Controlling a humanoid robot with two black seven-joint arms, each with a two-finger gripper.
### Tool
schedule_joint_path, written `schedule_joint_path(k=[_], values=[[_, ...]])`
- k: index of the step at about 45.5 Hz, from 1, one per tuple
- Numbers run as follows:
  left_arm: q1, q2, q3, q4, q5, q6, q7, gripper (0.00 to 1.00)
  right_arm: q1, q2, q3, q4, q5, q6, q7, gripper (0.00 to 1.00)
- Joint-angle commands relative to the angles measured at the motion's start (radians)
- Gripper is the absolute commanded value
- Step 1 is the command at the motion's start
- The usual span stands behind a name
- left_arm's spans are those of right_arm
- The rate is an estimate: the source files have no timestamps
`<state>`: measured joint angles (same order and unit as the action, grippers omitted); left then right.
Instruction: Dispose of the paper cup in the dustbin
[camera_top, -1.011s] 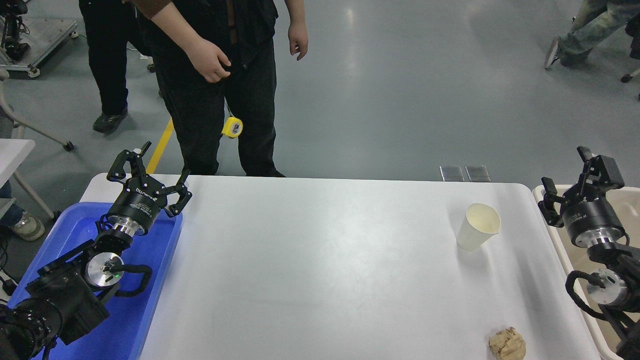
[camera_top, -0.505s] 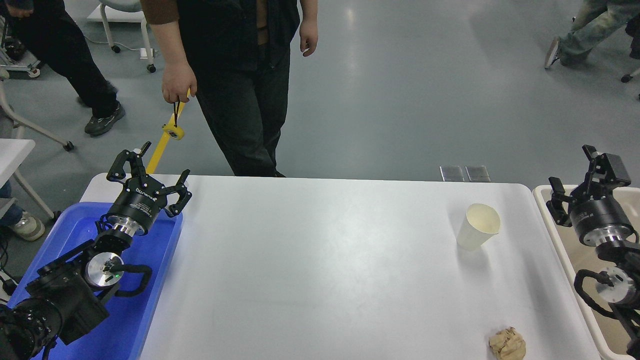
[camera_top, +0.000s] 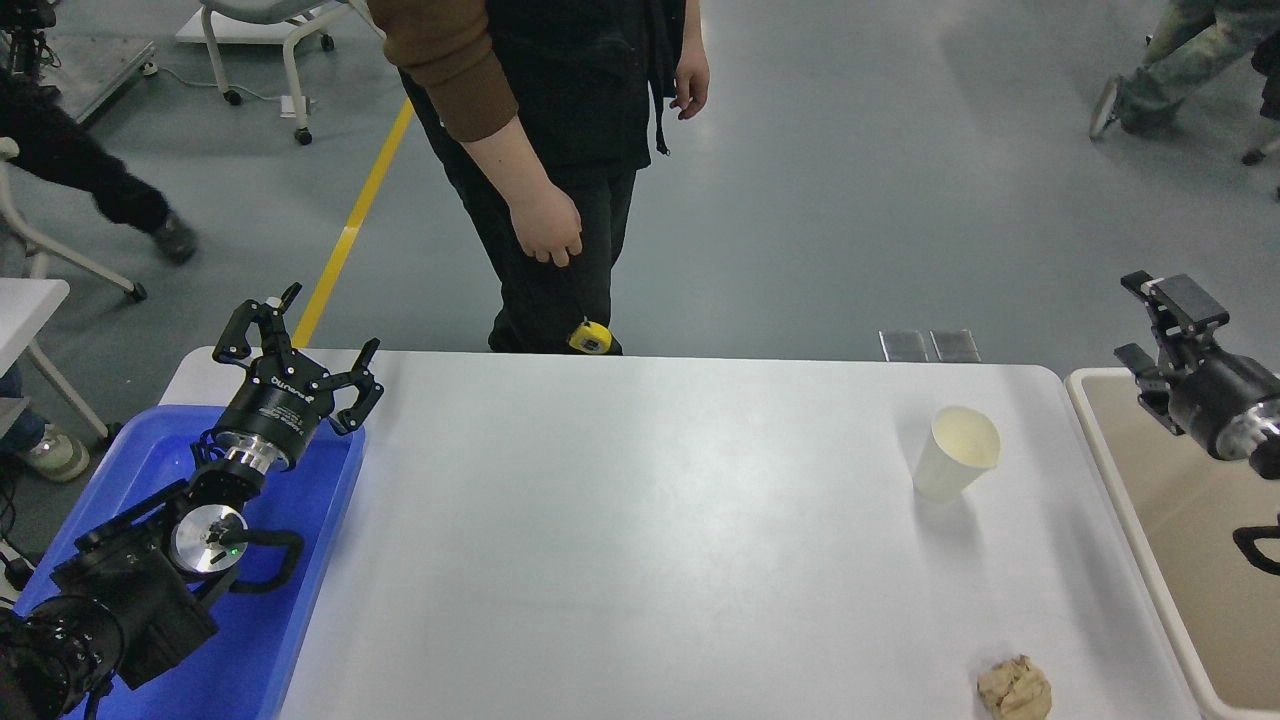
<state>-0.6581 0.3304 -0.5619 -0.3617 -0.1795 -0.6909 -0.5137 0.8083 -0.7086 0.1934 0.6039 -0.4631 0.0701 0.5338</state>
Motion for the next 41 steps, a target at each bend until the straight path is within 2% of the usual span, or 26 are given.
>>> schedule_joint_path(k=[1,8,13,27,41], values=[[0.000,-0.001,0.000,0.000,0.000,0.001,0.000,1.00,0.120,-0.018,-0.206,-0.012,-0.124,0.002,0.000,0.99],[0.000,-0.001,0.000,0.000,0.000,-0.001,0.000,1.00,0.161,-0.025,-0.296,-0.003,-0.296,0.002,0.000,0.99],[0.000,-0.001,0.000,0.001,0.000,0.001,0.000,1.00,0.201,-0.028,-0.367,-0.001,-0.358,0.002,0.002,0.99],[0.000,-0.001,0.000,0.001,0.000,-0.001,0.000,1.00,0.321,-0.014,-0.589,0.022,-0.428,0.002,0.002,0.99],[0.000,0.001,0.000,0.000,0.000,0.001,0.000,1.00,0.382,0.096,-0.727,0.033,-0.479,0.002,0.002,0.99]])
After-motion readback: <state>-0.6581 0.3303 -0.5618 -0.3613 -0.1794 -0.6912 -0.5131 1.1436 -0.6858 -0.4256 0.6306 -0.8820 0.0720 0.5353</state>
